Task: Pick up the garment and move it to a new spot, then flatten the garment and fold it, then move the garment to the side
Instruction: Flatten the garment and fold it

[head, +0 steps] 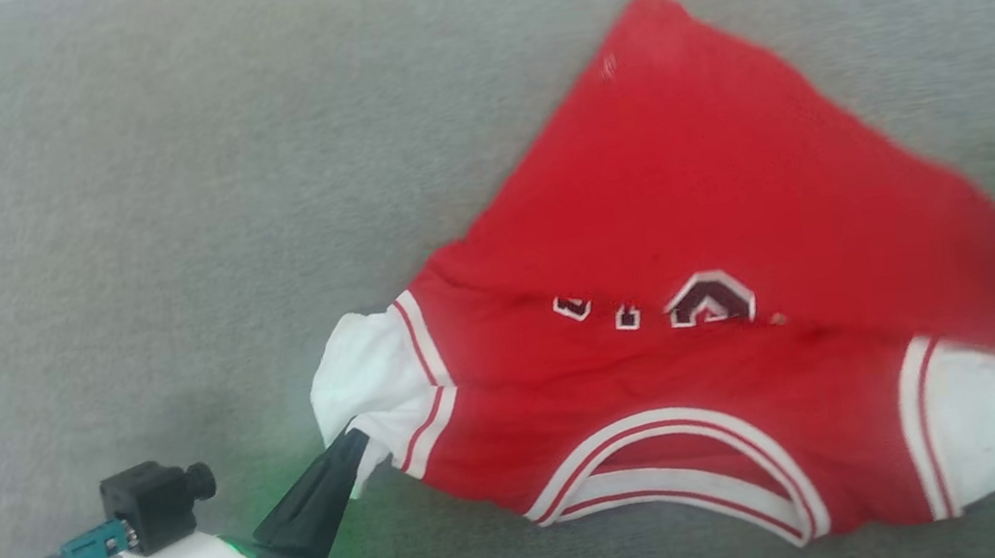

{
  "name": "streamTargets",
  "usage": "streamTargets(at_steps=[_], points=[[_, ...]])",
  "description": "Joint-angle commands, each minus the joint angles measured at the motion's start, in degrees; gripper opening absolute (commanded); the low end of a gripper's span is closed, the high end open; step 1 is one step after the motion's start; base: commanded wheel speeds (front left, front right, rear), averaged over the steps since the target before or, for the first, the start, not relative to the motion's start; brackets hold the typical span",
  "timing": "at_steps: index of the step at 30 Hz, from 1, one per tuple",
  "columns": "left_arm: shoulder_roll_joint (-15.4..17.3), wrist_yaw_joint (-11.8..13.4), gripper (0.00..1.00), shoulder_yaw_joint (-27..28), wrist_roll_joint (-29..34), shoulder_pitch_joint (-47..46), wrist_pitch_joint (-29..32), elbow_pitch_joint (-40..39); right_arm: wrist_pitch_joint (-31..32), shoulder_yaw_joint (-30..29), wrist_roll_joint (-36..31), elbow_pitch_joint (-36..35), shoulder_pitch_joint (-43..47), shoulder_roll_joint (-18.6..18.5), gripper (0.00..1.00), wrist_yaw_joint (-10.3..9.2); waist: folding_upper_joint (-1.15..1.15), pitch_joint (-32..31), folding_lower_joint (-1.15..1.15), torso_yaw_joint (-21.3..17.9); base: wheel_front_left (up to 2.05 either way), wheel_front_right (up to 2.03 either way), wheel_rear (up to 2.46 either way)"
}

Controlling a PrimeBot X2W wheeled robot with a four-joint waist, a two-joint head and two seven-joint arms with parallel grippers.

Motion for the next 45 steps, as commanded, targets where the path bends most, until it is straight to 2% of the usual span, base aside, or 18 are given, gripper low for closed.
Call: streamTargets(at_steps=[1, 6, 12, 17, 18, 19, 20, 24, 28, 31, 33, 38, 45], points=[[0.2, 0.1, 0.0, 0.8, 0.5, 1.0, 0.0, 0.0, -0.4, -0.2, 0.4, -2.5, 3.9, 0.4, 0.0, 0.0, 0.0, -2.0, 0.0, -2.2, 0.0, 0.0, 0.0], [0.1, 0.1, 0.0, 2.3, 0.9, 2.4, 0.0, 0.3, -1.6, -0.5, -1.5, -9.5, 16.2, 3.8, 0.0, 0.0, 0.0, -3.1, 0.0, -4.0, 0.0, 0.0, 0.0], [0.1, 0.1, 0.0, 2.8, 1.2, 3.0, 0.0, 0.5, -1.5, 1.1, -3.9, -13.5, 22.8, 7.9, 0.0, 0.0, 0.0, -3.3, 0.0, -5.1, 0.0, 0.0, 0.0], [0.3, 0.1, 0.0, 2.6, 1.0, 2.5, 0.0, 0.9, -2.7, 1.2, -6.4, -13.7, 22.9, 10.7, 0.0, 0.0, 0.0, -3.4, 0.0, -6.0, 0.0, 0.0, 0.0], [0.3, 0.1, 0.0, 2.6, 1.0, 2.4, 0.0, 1.0, -3.1, 1.0, -6.7, -13.8, 22.6, 11.0, 0.17, 0.0, 0.0, -3.4, 0.0, -6.1, 0.0, 0.0, 0.0], [0.4, 0.1, 0.0, 2.7, 1.0, 2.4, 0.0, 1.0, -3.5, 0.5, -7.0, -14.0, 22.3, 11.4, 0.42, 0.0, 0.0, -3.4, 0.0, -6.3, 0.0, 0.0, 0.0], [0.4, 0.1, 0.0, 2.8, 0.9, 2.5, 0.0, 1.0, -3.9, -0.1, -7.2, -14.2, 22.2, 11.6, 1.0, 0.0, 0.0, -3.4, 0.0, -6.4, 0.0, 0.0, 0.0], [-0.2, 0.1, 0.0, 3.3, 1.2, 3.0, 0.0, 0.8, -3.9, -5.8, -5.8, -18.6, 22.7, 10.7, 1.0, 0.0, 0.0, -3.3, 0.0, -6.5, 0.0, 0.0, 0.0], [-0.9, 0.1, 0.0, 3.4, 1.9, 2.4, 0.0, 0.3, -2.5, -14.1, -4.3, -22.3, 21.4, 9.4, 1.0, 0.0, 0.0, -2.4, 0.0, -5.6, 0.0, 0.0, 0.0], [-1.6, 0.1, 0.0, 3.1, 2.2, 0.8, 0.0, -0.3, -2.6, -18.8, -5.7, -22.8, 17.1, 9.2, 1.0, 0.0, 0.0, -0.8, 0.0, -4.6, 0.0, 0.0, 0.0], [-2.1, 0.1, 0.0, 2.7, 2.6, 0.2, 0.0, -0.4, -4.1, -19.5, -7.6, -22.0, 12.2, 9.5, 1.0, 0.01, 0.0, 0.4, 0.0, -3.9, 0.0, 0.0, 0.0], [-3.1, 0.1, 0.0, 2.2, 3.1, -1.5, 0.0, 0.0, -7.9, -14.1, -14.3, -14.3, -1.3, 12.0, 1.0, 0.0, 0.0, 2.3, 0.0, -1.6, 0.0, 0.0, 0.0], [-4.6, 0.1, 0.0, 1.2, 3.9, -3.6, 0.0, -0.1, -7.5, -3.0, -18.3, -1.4, -16.3, 13.9, 1.0, 0.0, 0.0, 6.4, 0.0, 2.0, 0.0, 0.0, 0.0]])
